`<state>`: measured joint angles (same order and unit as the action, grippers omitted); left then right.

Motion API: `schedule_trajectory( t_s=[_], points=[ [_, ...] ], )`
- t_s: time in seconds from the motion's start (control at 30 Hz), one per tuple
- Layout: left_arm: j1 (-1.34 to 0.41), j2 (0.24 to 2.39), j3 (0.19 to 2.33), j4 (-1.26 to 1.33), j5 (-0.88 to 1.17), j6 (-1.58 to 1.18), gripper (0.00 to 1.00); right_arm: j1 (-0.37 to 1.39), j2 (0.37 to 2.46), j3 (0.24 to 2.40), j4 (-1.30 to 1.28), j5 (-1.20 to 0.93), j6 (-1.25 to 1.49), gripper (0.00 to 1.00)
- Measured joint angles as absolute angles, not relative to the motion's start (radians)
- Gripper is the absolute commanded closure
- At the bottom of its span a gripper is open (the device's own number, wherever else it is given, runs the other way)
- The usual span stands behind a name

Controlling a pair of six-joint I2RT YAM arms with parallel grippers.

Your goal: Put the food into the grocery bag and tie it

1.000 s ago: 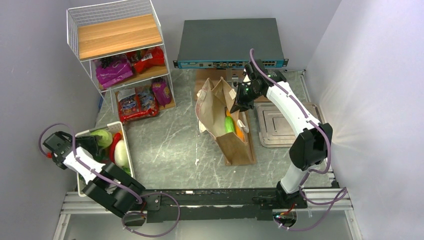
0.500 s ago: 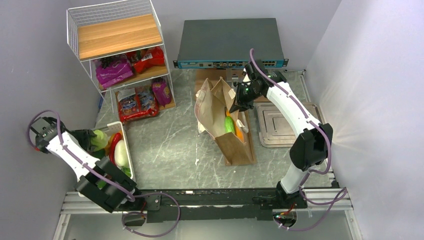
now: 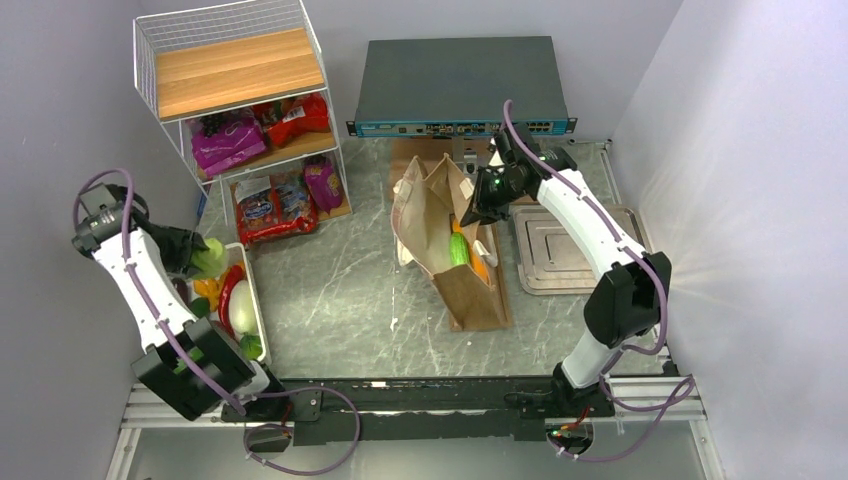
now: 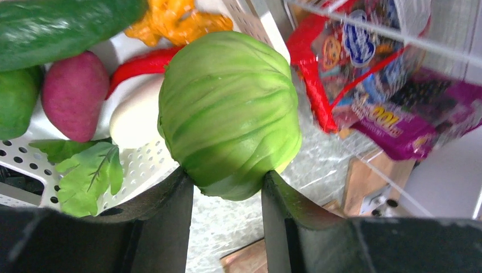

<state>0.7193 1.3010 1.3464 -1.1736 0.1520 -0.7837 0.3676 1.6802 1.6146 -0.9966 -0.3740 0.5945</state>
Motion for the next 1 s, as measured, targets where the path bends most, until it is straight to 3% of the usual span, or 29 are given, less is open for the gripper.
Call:
schedule_trajectory(
  t_s=[0.47, 1.0],
  points=[
    [0.45, 1.134, 1.322, -1.205, 0.16, -0.706, 1.0, 0.321, 1.587, 1.514, -0.946, -0.368, 0.605, 1.0],
    [0.273, 0.935, 1.257, -1.207, 0.229, -0.611, 1.0, 0.321, 1.555, 1.48, -0.918, -0.372, 0.636, 1.0]
  ],
)
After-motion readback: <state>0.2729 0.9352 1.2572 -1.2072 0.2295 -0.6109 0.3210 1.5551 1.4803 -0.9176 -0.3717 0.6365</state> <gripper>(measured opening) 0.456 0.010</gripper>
